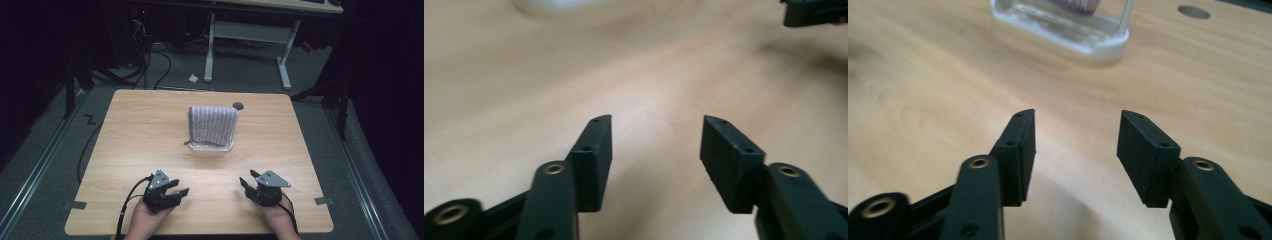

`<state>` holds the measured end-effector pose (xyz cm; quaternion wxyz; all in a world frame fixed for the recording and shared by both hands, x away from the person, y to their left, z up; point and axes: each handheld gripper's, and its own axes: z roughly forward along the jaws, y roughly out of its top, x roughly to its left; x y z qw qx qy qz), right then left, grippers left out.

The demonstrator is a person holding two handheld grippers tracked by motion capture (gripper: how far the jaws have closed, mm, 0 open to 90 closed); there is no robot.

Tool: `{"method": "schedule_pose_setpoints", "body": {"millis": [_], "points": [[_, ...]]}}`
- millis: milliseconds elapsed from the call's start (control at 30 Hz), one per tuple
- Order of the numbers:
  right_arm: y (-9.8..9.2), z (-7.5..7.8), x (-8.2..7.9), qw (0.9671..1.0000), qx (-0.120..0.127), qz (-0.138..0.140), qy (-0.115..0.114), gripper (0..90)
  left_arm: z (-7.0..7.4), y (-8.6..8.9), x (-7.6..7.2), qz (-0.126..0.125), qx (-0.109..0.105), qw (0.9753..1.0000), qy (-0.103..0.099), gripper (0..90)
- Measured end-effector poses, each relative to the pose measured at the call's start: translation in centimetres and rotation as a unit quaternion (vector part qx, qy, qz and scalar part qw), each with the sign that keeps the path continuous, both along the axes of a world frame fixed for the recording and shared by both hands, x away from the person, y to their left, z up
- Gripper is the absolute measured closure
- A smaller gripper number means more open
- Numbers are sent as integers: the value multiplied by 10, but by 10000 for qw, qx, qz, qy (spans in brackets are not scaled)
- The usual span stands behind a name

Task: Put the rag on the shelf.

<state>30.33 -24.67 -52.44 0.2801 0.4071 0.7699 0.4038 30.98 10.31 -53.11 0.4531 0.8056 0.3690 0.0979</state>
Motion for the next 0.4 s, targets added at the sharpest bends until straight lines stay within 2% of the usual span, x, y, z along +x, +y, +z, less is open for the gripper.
{"method": "schedule_pose_setpoints", "body": {"millis": [33,67,100,133,200,267,400], "points": [[0,0,0,10000,0,0,0,474,0,0,0,0,0,10000,0,462],[-3,1,-4,9999,-53,7,-90,486,-1,1,-3,-7,159,9999,-19,463],[-5,1,-4,10000,41,-16,-38,484,-4,0,-2,104,330,9994,-19,463],[-5,0,-1,9999,107,-58,22,483,-4,2,1,113,334,9994,-36,463],[-5,-2,4,9998,143,-116,78,481,-4,4,4,165,257,9995,28,463],[-4,-3,6,9998,145,-118,111,479,-5,9,7,207,-76,9995,225,463],[-1,-9,9,9999,-15,-8,160,479,-4,16,7,277,-31,9995,134,458]]}}
